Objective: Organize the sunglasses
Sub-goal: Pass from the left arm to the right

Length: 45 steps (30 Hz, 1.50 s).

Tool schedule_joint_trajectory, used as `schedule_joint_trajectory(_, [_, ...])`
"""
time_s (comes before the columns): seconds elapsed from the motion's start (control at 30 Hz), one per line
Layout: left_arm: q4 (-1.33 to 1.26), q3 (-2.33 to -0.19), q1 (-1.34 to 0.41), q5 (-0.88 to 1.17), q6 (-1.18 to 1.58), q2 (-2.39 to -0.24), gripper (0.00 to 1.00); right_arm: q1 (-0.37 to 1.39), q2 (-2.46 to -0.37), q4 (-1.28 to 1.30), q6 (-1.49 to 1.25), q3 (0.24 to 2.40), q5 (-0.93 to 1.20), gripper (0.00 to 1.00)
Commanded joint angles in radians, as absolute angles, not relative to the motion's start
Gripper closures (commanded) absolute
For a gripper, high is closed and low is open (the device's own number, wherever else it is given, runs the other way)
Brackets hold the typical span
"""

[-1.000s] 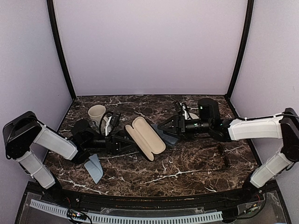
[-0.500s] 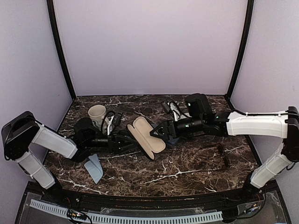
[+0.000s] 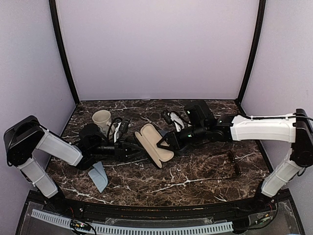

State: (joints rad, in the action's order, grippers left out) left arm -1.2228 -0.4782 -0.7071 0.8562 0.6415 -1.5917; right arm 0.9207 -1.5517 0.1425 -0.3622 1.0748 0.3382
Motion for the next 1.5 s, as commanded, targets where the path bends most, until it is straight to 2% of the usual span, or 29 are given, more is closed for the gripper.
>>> schedule_joint_trajectory(0.0, [-1.256, -0.509, -0.709, 0.88, 0.636, -1.597, 1.0, 0.93, -1.556, 0.16, -0.332, 1.119, 0.317, 0.65])
schedule_joint_trajectory(0.33, [-1.263, -0.5, -0.709, 0.878, 0.633, -1.613, 0.99, 0.931, -1.581, 0.205, -0.289, 1.146, 0.281, 0.82])
schedule_joint_trajectory(0.5, [-1.308, -0.484, -0.709, 0.87, 0.658, -1.632, 0.84, 0.93, -1.586, 0.238, -0.259, 1.192, 0.25, 0.88])
schedule_joint_trajectory(0.87, [-1.351, -0.406, -0.71, 0.79, 0.68, -1.622, 0.37, 0.93, -1.629, 0.34, -0.183, 1.285, 0.173, 0.94])
schedule_joint_trajectory(1.07, [-1.351, -0.374, -0.709, 0.762, 0.669, -1.615, 0.26, 0.925, -1.63, 0.357, -0.16, 1.318, 0.166, 0.94])
schedule_joint_trajectory(1.33, [-1.348, -0.322, -0.709, 0.673, 0.663, -1.587, 0.17, 0.917, -1.641, 0.393, -0.111, 1.345, 0.108, 0.94])
schedule_joint_trajectory(1.47, [-1.141, -0.292, -0.709, 0.526, 0.639, -1.455, 0.16, 0.927, -1.685, 0.443, -0.04, 1.395, 0.016, 0.92])
